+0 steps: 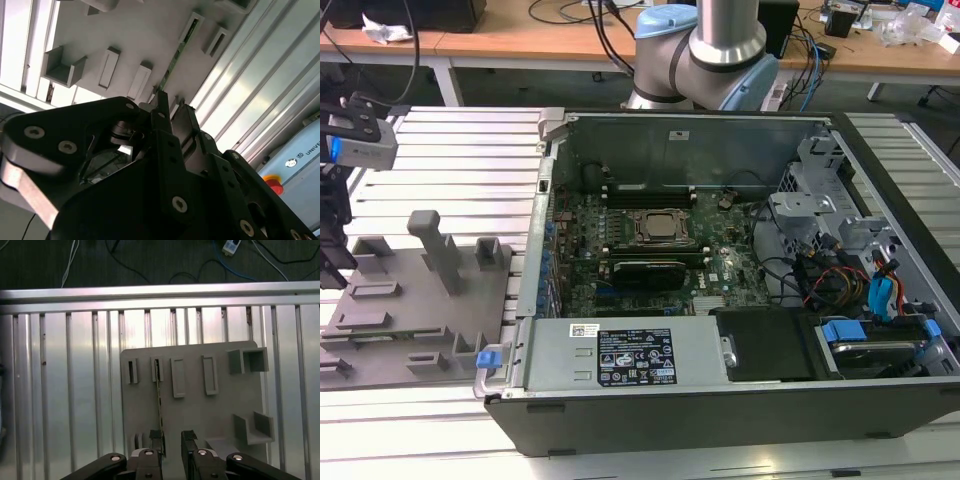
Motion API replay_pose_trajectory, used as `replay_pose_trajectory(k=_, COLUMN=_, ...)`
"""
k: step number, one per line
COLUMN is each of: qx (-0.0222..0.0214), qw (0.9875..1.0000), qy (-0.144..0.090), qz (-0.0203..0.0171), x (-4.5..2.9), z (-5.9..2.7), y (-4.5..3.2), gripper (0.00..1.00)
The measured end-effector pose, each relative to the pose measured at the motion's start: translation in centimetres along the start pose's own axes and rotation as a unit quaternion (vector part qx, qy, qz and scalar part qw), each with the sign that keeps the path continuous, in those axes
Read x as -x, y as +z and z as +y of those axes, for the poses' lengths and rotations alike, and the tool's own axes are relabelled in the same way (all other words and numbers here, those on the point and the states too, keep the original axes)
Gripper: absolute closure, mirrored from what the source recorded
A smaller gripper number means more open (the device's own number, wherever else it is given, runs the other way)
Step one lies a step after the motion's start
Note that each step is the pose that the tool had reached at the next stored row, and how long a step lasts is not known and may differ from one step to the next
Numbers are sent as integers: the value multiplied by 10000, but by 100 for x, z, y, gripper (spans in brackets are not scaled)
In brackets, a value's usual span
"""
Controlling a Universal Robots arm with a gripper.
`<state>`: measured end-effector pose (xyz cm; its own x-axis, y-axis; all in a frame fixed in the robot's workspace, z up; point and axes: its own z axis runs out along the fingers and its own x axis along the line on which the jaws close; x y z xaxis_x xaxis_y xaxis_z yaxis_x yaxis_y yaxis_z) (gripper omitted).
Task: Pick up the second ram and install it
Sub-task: 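Pick up the second ram and move it above second insertion slot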
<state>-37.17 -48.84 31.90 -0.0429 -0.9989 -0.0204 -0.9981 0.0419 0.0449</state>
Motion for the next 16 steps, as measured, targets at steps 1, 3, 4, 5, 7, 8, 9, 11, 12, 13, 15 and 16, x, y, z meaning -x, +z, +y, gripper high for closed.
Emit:
replay_pose_trajectory(k=1, qx=0, qw=10000, qy=0, qz=0, x=0, z=0, y=9, gripper=70)
replay_pose_trajectory(k=3, qx=0, qw=10000, qy=0, qz=0, x=-1, z=-2, y=41, gripper=70)
replay_pose_trajectory(k=4, qx=0, qw=10000, qy=0, qz=0, x=-1, z=-2, y=52, gripper=70)
replay_pose_trajectory(k=5, qx=0, qw=10000, qy=0, qz=0, x=-1, z=-3, y=60, gripper=70)
replay_pose_trajectory(k=7, qx=0, qw=10000, qy=0, qz=0, x=-2, z=-4, y=76, gripper=70)
replay_pose_trajectory(k=8, qx=-1, qw=10000, qy=0, qz=0, x=-2, z=-4, y=94, gripper=70)
replay_pose_trajectory(k=9, qx=0, qw=10000, qy=0, qz=0, x=-2, z=-5, y=106, gripper=70)
replay_pose_trajectory(k=11, qx=-1, qw=10000, qy=0, qz=0, x=-3, z=-6, y=141, gripper=70)
replay_pose_trajectory(k=12, qx=0, qw=10000, qy=0, qz=0, x=-3, z=-7, y=154, gripper=70)
replay_pose_trajectory(k=13, qx=0, qw=10000, qy=0, qz=0, x=-3, z=-7, y=162, gripper=70)
replay_pose_trajectory(k=15, qx=0, qw=10000, qy=0, qz=0, x=-4, z=-9, y=190, gripper=70)
replay_pose_trajectory(k=16, qx=0, qw=10000, qy=0, qz=0, x=-4, z=-9, y=204, gripper=70)
